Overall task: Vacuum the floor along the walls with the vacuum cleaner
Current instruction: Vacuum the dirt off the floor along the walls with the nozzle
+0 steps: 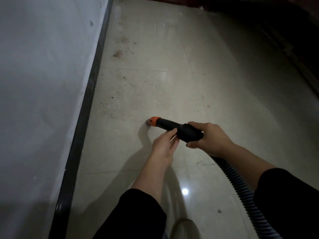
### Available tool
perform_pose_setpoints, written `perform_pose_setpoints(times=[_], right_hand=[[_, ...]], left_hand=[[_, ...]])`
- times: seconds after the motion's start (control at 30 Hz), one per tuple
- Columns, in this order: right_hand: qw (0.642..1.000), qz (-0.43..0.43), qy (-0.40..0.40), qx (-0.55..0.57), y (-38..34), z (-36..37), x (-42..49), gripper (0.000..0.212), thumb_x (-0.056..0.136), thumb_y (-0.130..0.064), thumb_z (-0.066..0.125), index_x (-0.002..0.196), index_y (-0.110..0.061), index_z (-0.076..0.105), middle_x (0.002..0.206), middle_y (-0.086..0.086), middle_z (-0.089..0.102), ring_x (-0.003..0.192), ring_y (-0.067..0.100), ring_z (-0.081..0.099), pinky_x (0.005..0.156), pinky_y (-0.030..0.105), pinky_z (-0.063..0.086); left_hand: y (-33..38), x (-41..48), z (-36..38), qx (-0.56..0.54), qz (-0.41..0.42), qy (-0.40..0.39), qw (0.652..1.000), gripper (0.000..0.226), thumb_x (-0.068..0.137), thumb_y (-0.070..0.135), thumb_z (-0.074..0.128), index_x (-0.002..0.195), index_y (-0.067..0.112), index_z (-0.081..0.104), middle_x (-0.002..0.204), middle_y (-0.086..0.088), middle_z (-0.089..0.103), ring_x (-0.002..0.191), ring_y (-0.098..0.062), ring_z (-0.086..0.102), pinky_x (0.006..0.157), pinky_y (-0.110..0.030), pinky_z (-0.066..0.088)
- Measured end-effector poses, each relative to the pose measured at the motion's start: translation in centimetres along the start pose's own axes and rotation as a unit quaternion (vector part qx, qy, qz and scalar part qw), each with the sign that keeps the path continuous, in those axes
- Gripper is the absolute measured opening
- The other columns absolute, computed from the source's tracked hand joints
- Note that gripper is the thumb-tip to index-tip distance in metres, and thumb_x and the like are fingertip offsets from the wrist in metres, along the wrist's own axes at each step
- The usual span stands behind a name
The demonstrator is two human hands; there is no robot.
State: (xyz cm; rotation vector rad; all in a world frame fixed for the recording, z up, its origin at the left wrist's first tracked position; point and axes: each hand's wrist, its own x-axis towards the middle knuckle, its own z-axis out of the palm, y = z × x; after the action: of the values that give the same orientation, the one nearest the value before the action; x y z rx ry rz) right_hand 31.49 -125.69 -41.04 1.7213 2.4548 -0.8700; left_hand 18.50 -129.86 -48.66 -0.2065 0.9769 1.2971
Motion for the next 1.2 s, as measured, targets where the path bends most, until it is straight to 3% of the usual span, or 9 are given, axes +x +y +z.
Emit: perform_pose_setpoints(times=[0.17, 0.37, 0.47, 0.6, 0.8, 0.93, 1.2], right_hand=[[1.0, -0.017, -0.004, 0.01, -0.2, 0.2, 1.8, 0.043, 0.074, -0.027, 0.078, 0.114, -0.031, 0.061, 0.092, -0.003, 0.067, 0.081, 0.016, 0.06, 0.073, 0.033, 0.051], [1.0, -0.026, -0.003, 0.0, 0.0, 0.0, 3.7, 0.043, 0.076, -0.028, 0.077, 0.115, -0.033, 0.059, 0.087, -0.006, 0.064, 0.075, 0.012, 0.059, 0.062, 0.027, 0.045], [0.999, -0.036, -0.001, -0.003, 0.4, -0.2, 4.6, 0.044, 0.076, -0.029, 0.077, 0.116, -0.031, 0.058, 0.087, -0.006, 0.065, 0.076, 0.014, 0.06, 0.067, 0.03, 0.051], [0.999, -0.045, -0.006, 0.001, 1.7, -1.0, 6.1, 0.046, 0.077, -0.029, 0.076, 0.119, -0.03, 0.058, 0.088, -0.005, 0.064, 0.076, 0.015, 0.06, 0.068, 0.032, 0.052], [0.997, -0.063, -0.031, 0.017, 3.6, -3.3, 8.7, 0.045, 0.078, -0.028, 0.077, 0.119, -0.029, 0.058, 0.086, -0.007, 0.061, 0.078, 0.015, 0.057, 0.064, 0.028, 0.044], [0.996, -0.058, -0.059, 0.017, 3.9, -5.3, 9.8, 0.044, 0.077, -0.028, 0.078, 0.116, -0.028, 0.059, 0.091, -0.002, 0.066, 0.079, 0.017, 0.058, 0.072, 0.031, 0.05], [0.994, -0.07, -0.087, -0.007, 1.8, -6.3, 10.2, 0.052, 0.077, -0.028, 0.079, 0.125, -0.022, 0.059, 0.103, 0.002, 0.067, 0.094, 0.022, 0.06, 0.087, 0.038, 0.051]], left_hand=[[1.2, 0.9, -0.2, 0.001, 0.017, 0.005, 1.0, 0.027, 0.094, 0.005, 0.061, 0.12, -0.001, 0.06, 0.105, -0.01, 0.07, 0.092, -0.012, 0.068, 0.068, -0.016, 0.057], [1.8, 2.3, 0.5, 0.001, 0.027, 0.011, 1.0, 0.026, 0.095, 0.006, 0.06, 0.121, 0.001, 0.06, 0.114, -0.012, 0.069, 0.096, -0.014, 0.068, 0.082, -0.022, 0.054], [1.9, 3.0, 1.3, -0.008, 0.032, 0.015, 0.999, 0.026, 0.095, 0.008, 0.06, 0.121, 0.002, 0.06, 0.118, -0.013, 0.068, 0.1, -0.016, 0.067, 0.091, -0.025, 0.052], [1.7, 4.1, 3.1, -0.014, 0.034, 0.024, 0.999, 0.027, 0.094, 0.01, 0.063, 0.12, 0.003, 0.062, 0.118, -0.012, 0.069, 0.101, -0.014, 0.066, 0.093, -0.025, 0.051], [2.3, 5.6, 6.7, -0.008, 0.021, 0.056, 0.998, 0.017, 0.092, 0.013, 0.066, 0.106, 0.005, 0.063, 0.097, -0.01, 0.072, 0.089, -0.013, 0.068, 0.074, -0.022, 0.055], [2.9, 5.4, 9.0, -0.004, 0.009, 0.084, 0.996, 0.009, 0.093, 0.011, 0.064, 0.098, 0.004, 0.063, 0.101, -0.011, 0.069, 0.098, -0.018, 0.066, 0.092, -0.028, 0.052], [5.4, 3.7, 9.4, 0.024, -0.008, 0.11, 0.994, 0.036, 0.096, 0.008, 0.06, 0.13, -0.003, 0.053, 0.131, -0.019, 0.06, 0.123, -0.026, 0.057, 0.092, -0.03, 0.048]])
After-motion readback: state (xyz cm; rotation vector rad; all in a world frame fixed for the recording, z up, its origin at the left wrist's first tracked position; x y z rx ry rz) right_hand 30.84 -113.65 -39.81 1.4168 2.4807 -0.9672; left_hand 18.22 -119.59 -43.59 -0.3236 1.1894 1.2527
